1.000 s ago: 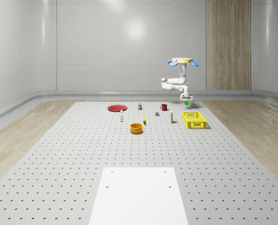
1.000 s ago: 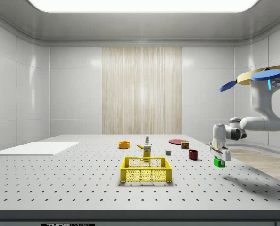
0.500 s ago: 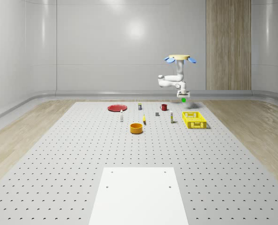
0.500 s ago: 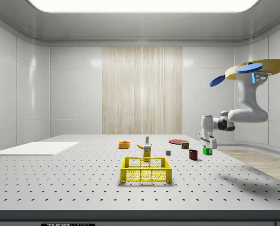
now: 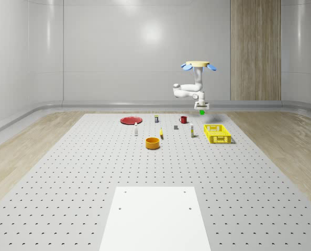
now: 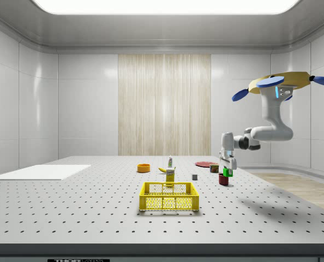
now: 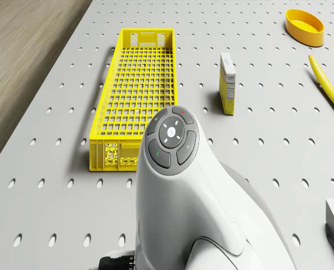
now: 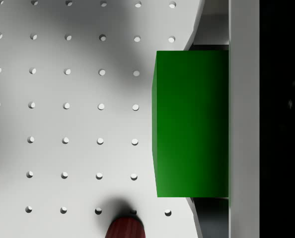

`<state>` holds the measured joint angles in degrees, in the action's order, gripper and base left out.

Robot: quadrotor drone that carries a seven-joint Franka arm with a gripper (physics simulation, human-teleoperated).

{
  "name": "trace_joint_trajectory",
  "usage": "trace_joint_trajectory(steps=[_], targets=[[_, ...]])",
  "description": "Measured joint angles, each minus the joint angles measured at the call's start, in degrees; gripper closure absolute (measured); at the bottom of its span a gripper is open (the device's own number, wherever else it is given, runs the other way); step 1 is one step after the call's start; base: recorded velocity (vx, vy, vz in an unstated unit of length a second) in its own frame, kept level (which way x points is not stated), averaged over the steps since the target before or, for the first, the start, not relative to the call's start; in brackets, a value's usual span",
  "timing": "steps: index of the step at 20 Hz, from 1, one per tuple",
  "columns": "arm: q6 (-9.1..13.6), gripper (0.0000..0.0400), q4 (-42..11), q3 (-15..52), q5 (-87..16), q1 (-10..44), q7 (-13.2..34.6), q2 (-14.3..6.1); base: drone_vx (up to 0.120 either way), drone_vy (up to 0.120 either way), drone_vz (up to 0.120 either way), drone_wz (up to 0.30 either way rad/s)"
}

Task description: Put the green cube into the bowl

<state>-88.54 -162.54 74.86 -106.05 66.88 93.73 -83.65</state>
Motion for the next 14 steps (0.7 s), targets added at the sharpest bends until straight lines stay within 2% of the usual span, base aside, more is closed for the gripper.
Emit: trace_joint_trajectory(steps=[14], targets=[[-1.0,0.0148,0.1,0.2,0.5,0.3,0.1,-1.0,0.120,-0.120,0.000,0.000]])
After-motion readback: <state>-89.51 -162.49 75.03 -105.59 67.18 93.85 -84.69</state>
